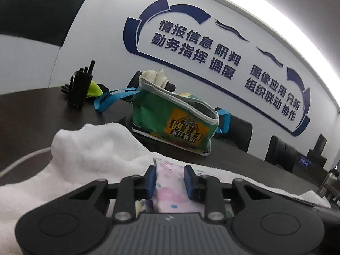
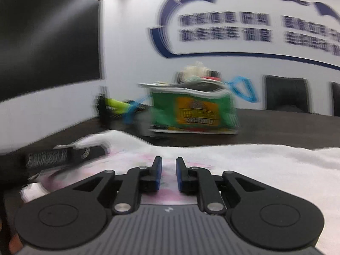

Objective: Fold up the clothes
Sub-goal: 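Carry the folded garment with both grippers onto the clothes stack and release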

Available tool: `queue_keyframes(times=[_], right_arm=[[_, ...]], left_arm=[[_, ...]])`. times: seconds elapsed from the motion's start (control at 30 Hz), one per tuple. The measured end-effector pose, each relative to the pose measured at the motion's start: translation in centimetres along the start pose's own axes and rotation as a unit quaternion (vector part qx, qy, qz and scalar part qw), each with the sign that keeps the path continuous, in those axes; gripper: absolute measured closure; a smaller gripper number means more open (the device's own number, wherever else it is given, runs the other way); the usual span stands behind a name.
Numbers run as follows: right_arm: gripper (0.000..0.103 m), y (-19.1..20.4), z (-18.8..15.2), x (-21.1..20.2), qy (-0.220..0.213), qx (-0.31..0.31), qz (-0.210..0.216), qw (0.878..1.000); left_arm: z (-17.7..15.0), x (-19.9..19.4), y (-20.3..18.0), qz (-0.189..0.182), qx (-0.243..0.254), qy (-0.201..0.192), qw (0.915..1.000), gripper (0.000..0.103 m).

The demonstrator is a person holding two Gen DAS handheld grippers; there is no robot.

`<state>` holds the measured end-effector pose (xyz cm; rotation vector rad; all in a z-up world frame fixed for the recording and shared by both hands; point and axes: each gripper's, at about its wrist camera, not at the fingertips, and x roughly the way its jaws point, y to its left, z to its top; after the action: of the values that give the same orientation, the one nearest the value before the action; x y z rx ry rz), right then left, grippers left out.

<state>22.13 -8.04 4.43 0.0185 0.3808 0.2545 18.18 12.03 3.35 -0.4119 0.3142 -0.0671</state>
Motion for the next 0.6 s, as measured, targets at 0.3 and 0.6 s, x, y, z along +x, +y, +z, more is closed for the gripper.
queue_keyframes(times=[0.3,0.6], right_arm=[[0.062,-3.2,3.5,-9.3,-0.056,0.024,-0.034,0.998],[0.029,-4.8,0.0,-19.6,0.001,-0.009,0.022,1.000]], left_arm=[[4.0,-3.8,-1.5,0.054,0.025,-0.008,0.9982,0.073],[-0.5,-14.7,-7.8,0.047,0.129,0.097,0.9858,0.033]])
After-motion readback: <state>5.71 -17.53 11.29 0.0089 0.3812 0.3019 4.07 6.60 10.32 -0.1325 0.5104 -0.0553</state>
